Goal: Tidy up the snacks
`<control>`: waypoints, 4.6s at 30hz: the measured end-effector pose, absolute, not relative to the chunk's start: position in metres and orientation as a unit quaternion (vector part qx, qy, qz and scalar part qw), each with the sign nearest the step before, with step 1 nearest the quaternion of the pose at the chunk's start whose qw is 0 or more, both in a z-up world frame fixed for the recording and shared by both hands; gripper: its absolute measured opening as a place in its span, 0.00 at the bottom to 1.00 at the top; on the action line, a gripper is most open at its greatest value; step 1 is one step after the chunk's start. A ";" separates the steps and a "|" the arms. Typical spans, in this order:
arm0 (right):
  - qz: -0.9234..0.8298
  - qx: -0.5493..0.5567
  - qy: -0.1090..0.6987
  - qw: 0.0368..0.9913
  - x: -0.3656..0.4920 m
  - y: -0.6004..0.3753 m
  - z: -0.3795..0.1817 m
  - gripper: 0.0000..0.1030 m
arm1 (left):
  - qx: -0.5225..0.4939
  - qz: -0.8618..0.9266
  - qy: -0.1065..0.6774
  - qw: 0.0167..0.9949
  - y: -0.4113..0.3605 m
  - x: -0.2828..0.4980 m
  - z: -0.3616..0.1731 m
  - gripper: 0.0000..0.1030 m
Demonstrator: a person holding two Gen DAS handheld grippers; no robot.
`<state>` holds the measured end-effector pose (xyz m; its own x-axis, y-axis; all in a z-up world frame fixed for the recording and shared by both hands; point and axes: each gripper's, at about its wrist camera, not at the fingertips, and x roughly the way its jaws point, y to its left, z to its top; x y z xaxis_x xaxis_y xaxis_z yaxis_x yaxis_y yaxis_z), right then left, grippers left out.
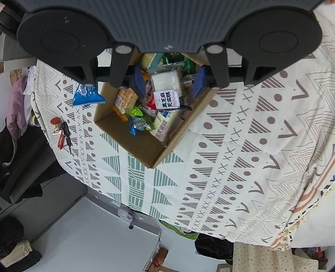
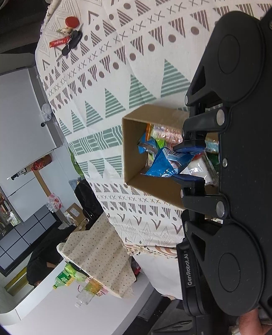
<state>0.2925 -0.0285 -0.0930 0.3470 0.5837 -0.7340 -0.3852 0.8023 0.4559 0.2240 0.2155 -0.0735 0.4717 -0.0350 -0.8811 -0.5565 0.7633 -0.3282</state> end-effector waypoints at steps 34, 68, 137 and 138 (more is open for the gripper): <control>0.249 0.106 0.470 0.840 0.241 -0.096 -0.075 0.55 | -0.231 0.107 0.487 0.835 0.159 0.186 -0.046 0.86; 0.165 0.023 0.405 0.899 0.123 -0.167 -0.059 1.00 | -0.132 0.028 0.440 0.888 0.083 0.088 -0.022 0.99; 0.130 0.008 0.322 0.938 0.052 -0.183 -0.037 1.00 | -0.042 0.017 0.363 0.931 0.075 0.016 0.001 1.00; 0.129 0.008 0.322 0.938 0.052 -0.183 -0.037 1.00 | -0.041 0.016 0.363 0.931 0.075 0.017 0.001 1.00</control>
<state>0.0520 -0.1835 -0.0373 0.7597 0.2477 -0.6012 -0.2379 0.9664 0.0976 0.0166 0.0747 0.0008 0.7359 0.0007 -0.6771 -0.0605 0.9961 -0.0648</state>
